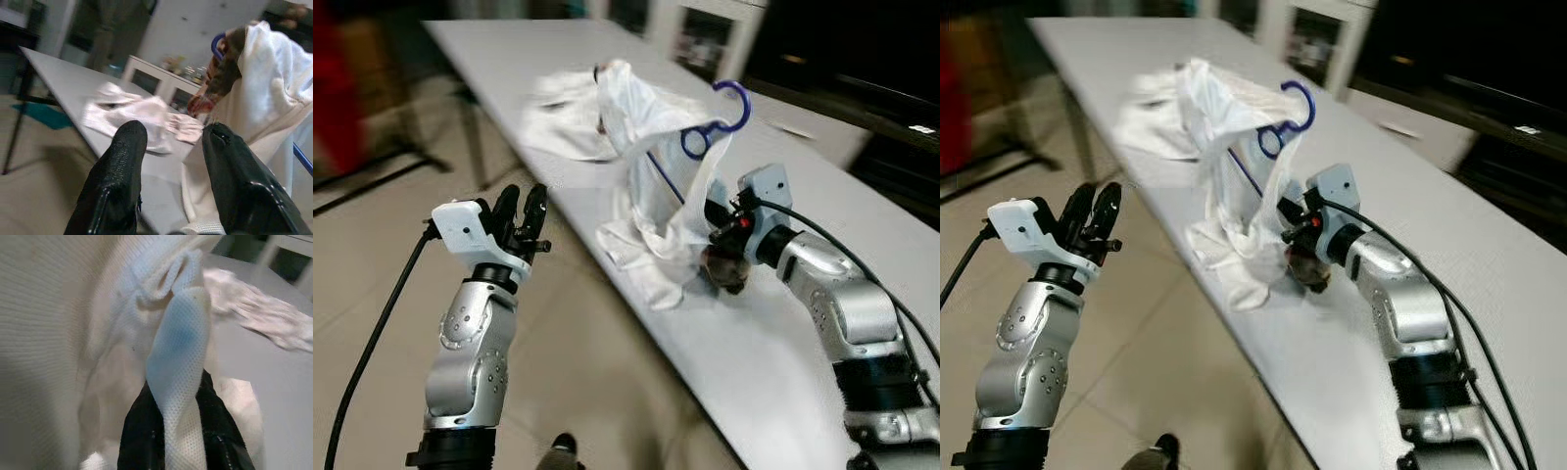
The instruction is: Hang hanger
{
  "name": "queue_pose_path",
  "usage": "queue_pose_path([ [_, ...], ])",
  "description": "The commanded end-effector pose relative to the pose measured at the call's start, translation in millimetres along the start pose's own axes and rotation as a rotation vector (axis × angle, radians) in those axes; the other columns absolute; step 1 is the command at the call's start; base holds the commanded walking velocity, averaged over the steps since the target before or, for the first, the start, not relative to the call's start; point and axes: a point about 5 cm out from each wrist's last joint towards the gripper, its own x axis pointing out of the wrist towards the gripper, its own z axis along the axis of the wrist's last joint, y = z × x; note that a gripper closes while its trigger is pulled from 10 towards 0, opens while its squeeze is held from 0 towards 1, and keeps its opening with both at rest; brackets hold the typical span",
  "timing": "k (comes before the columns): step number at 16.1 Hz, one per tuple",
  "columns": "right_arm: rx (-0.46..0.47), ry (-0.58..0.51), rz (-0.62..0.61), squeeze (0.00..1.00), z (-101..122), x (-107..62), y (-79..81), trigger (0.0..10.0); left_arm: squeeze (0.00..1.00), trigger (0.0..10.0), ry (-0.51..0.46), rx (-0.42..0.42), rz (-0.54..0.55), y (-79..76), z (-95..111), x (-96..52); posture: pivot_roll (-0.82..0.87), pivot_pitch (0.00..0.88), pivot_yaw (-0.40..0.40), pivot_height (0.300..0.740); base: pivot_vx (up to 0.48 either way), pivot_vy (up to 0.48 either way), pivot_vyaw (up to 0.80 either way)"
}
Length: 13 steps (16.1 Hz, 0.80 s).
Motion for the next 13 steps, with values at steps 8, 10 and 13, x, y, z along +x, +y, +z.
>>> queue_pose_path([
  [8,0.017,-0.003,0.12,0.0,-3,1.1,29.7,10.0,0.0,10.0,-0.015,0.004,0.008,-4.9,-1,-0.7,0.09,0.045,-0.12,0.74,0.0,0.0,0.8],
  [10,0.024,0.004,0.117,0.0,-5,1.6,30.7,10.0,0.0,10.0,-0.016,0.001,0.007,-5.8,-1,-0.7,0.09,0.046,-0.121,0.74,0.0,0.0,0.8],
  [13,0.061,0.05,-0.047,0.0,-23,10.1,23.2,10.0,0.0,10.0,-0.014,0.006,0.005,-7.1,-3,-1.0,0.09,0.046,-0.122,0.74,0.0,0.0,0.27],
])
